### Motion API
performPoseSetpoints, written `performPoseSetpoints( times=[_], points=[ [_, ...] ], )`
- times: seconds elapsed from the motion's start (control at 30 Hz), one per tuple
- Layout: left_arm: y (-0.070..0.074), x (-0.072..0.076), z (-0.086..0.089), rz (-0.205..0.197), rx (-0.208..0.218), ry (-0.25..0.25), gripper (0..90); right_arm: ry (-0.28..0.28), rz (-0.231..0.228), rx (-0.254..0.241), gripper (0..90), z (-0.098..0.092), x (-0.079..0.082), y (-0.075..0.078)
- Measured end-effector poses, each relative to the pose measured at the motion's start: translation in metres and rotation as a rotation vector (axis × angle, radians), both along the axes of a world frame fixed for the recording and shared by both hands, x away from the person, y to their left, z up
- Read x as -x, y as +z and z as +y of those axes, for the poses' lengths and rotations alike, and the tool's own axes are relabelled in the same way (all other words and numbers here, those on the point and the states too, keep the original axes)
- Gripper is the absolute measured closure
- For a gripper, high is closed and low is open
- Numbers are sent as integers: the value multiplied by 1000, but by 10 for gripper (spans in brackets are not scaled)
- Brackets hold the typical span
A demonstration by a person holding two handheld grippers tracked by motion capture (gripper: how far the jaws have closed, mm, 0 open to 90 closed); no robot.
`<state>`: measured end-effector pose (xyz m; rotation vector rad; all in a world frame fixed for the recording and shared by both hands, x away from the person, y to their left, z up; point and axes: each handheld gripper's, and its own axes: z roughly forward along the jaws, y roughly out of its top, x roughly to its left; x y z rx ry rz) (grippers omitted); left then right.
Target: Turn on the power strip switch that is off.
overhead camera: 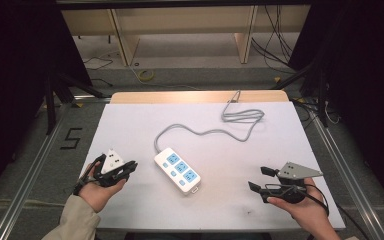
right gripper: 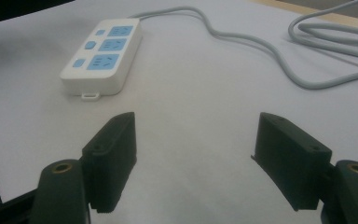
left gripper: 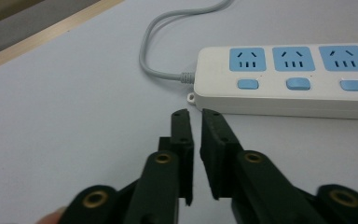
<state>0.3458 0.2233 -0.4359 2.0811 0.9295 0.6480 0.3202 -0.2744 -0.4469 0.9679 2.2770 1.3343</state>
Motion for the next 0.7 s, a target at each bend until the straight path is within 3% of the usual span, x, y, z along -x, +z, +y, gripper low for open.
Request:
performPoseSetpoints(
  times=[0.7],
  points=[
    [7,-6,-18,70,11,-8,899,1,4,4,297,1,0,0]
  ],
)
